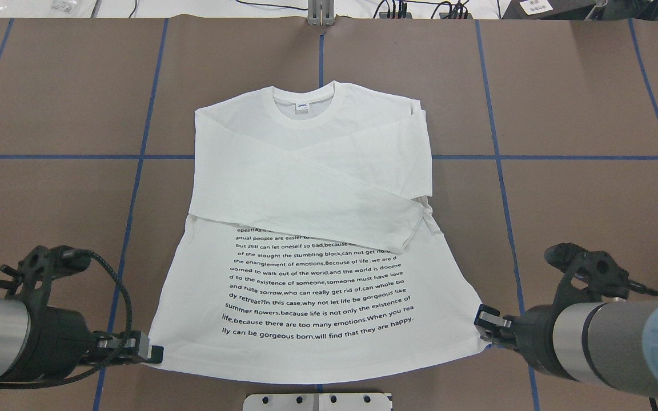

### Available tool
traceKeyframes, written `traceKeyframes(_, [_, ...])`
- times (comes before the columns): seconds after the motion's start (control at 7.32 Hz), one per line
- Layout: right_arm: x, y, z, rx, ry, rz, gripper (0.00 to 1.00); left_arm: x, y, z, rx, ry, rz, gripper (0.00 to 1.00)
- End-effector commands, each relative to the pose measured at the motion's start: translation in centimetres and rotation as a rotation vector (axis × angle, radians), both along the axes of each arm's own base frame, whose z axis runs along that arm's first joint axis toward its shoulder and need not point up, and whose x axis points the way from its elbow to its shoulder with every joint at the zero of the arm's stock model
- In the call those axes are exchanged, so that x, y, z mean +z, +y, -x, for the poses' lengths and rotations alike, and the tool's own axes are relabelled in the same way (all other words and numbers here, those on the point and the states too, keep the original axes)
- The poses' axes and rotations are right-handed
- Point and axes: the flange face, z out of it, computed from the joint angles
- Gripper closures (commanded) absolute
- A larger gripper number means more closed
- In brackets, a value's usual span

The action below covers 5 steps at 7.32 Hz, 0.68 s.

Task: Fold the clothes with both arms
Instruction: 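Lift the hem with both grippers and fold it toward the collar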

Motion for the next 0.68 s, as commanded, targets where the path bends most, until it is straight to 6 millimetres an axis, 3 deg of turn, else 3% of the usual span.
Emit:
traceKeyframes(0.0, [-1.2, -5.5, -2.0, -0.002, -0.016, -0.055, 1.0, -5.1, -5.7, 2.0, -0.079, -0.049, -0.088, 1.0])
traceKeyframes(0.14, [-1.6, -10.4, -0.7, 0.036, 0.016, -0.077, 1.0, -7.4, -10.8, 1.8, -0.141, -0.122, -0.143, 1.0])
traceKeyframes(0.27, [-4.2, -16.0, 0.1, 0.035, 0.033, -0.092, 1.0, -8.6, -15.7, 1.4, -0.182, -0.193, -0.175, 1.0])
traceKeyframes(0.41, [-5.9, -19.6, 0.0, 0.025, 0.067, -0.124, 1.0, -7.6, -19.4, 1.5, -0.205, -0.241, -0.209, 1.0])
traceKeyframes(0.55, [-5.5, -21.9, 0.3, 0.007, 0.1, -0.158, 1.0, -6.4, -21.9, 1.5, -0.207, -0.282, -0.243, 1.0])
